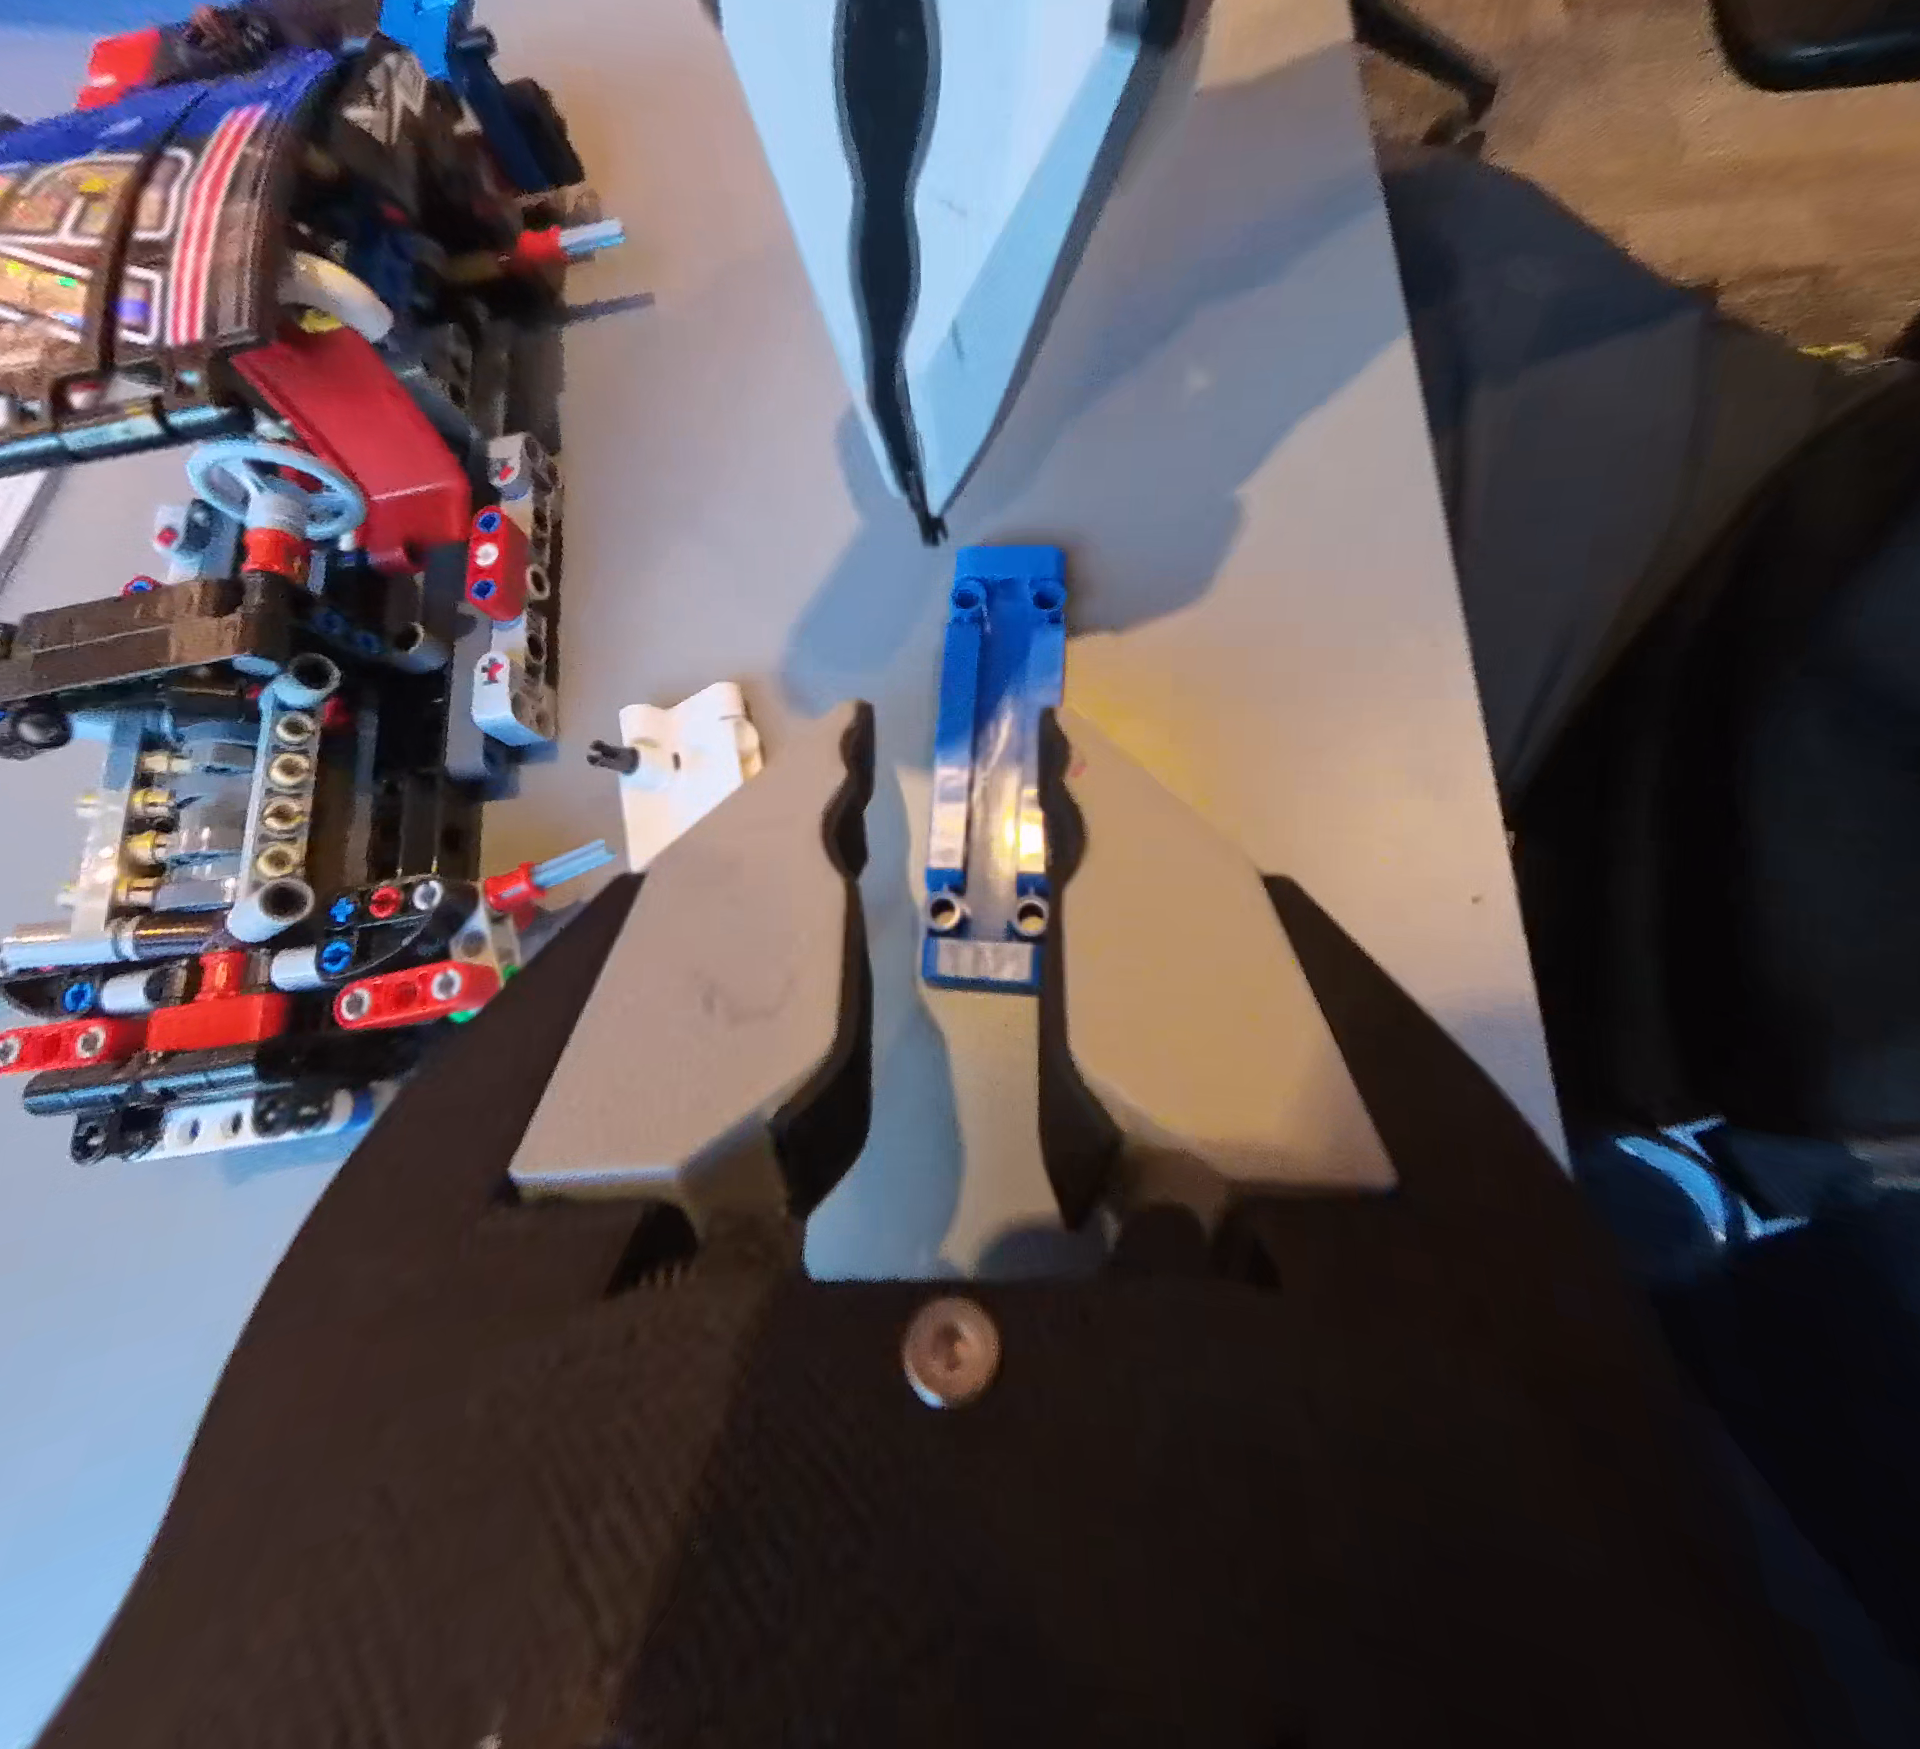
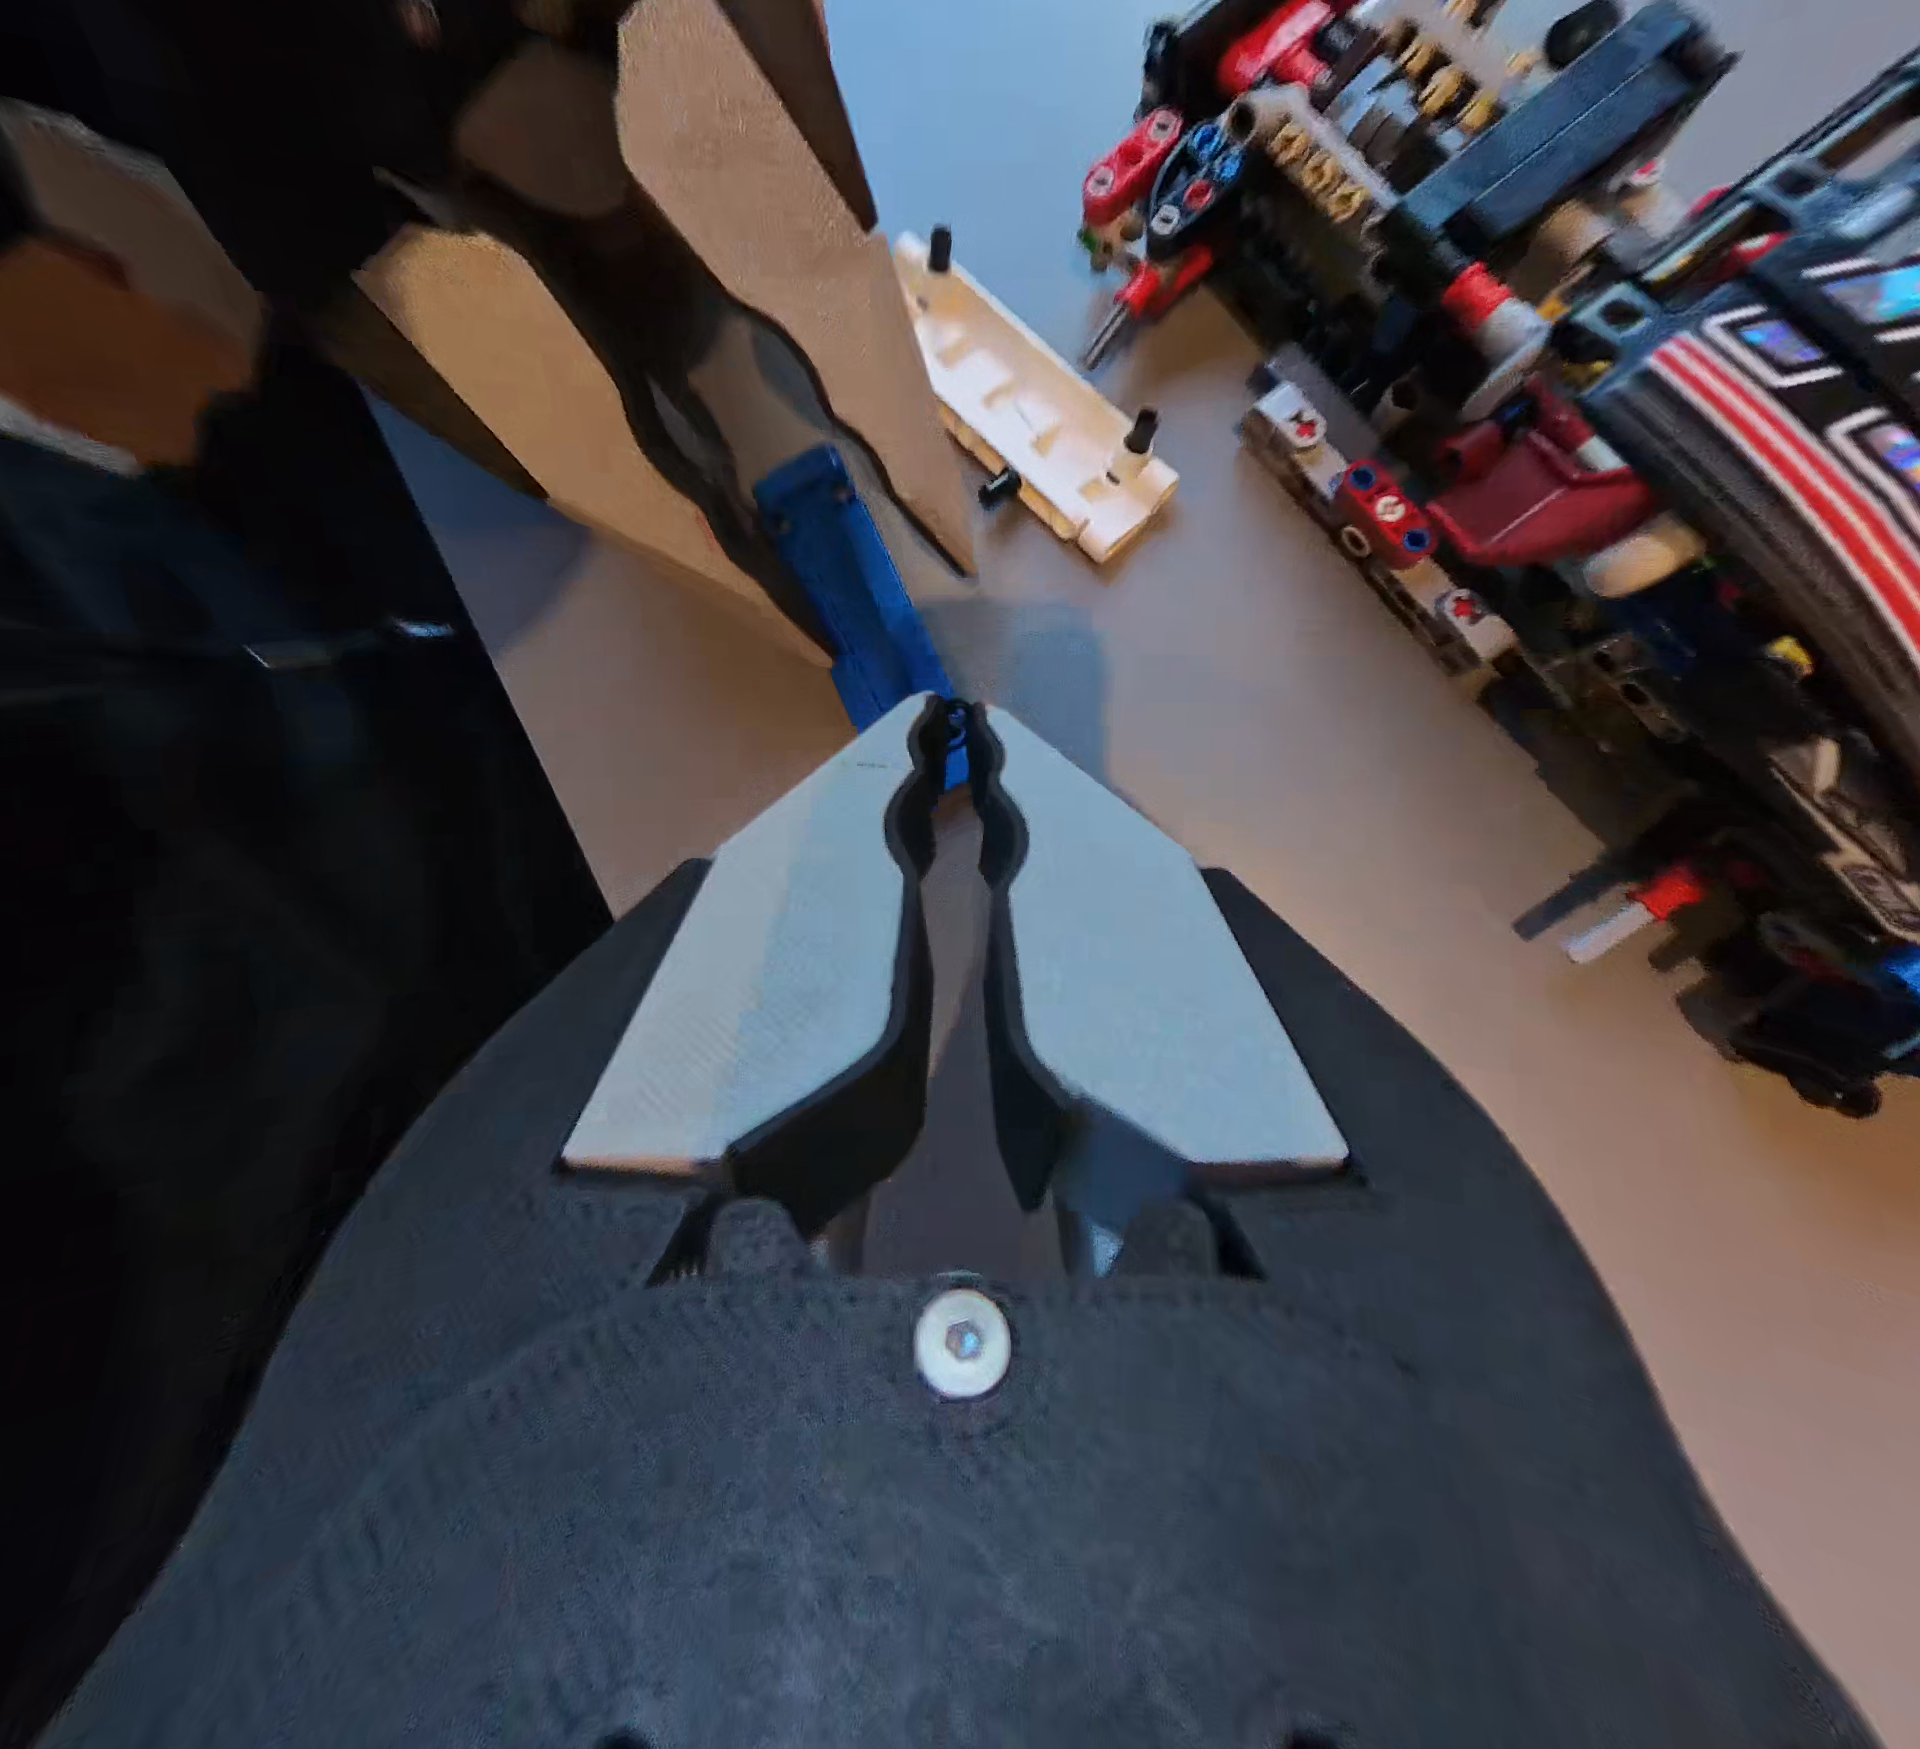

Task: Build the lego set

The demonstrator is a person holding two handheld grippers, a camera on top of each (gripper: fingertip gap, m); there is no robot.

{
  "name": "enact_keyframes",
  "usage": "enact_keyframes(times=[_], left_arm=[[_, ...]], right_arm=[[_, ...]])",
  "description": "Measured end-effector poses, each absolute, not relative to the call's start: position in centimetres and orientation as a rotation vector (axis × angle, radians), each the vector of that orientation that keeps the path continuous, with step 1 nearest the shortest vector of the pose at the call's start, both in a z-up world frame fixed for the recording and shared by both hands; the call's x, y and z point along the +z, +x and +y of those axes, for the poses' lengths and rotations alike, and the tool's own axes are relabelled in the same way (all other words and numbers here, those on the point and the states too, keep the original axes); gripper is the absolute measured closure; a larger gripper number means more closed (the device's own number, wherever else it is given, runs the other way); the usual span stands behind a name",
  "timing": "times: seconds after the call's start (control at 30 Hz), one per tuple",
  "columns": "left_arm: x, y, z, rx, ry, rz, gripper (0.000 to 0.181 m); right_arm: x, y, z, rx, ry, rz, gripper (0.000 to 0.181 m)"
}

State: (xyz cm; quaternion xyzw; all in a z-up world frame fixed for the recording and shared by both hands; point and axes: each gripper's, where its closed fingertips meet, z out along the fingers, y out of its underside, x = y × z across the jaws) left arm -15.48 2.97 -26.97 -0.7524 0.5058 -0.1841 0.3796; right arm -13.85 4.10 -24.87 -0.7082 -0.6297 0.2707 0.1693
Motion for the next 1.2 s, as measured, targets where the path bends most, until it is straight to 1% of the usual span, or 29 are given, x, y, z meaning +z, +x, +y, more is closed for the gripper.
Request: enact_keyframes(times=[0.1, 0.17, 1.2], left_arm=[[-27.5, -15.6, 2.4, -0.476, -1.936, 1.339, 0.154], [-27.8, -15.6, 2.3, -0.482, -1.955, 1.354, 0.160], [-27.9, -15.4, 2.3, -0.542, -1.982, 1.344, 0.160]], right_arm=[[-26.1, -13.9, 3.7, 0.725, -2.027, -1.859, 0.180], [-26.4, -14.0, 3.7, 0.723, -2.031, -1.868, 0.180], [-26.9, -13.7, 3.7, 0.588, -2.033, -1.964, 0.180]])
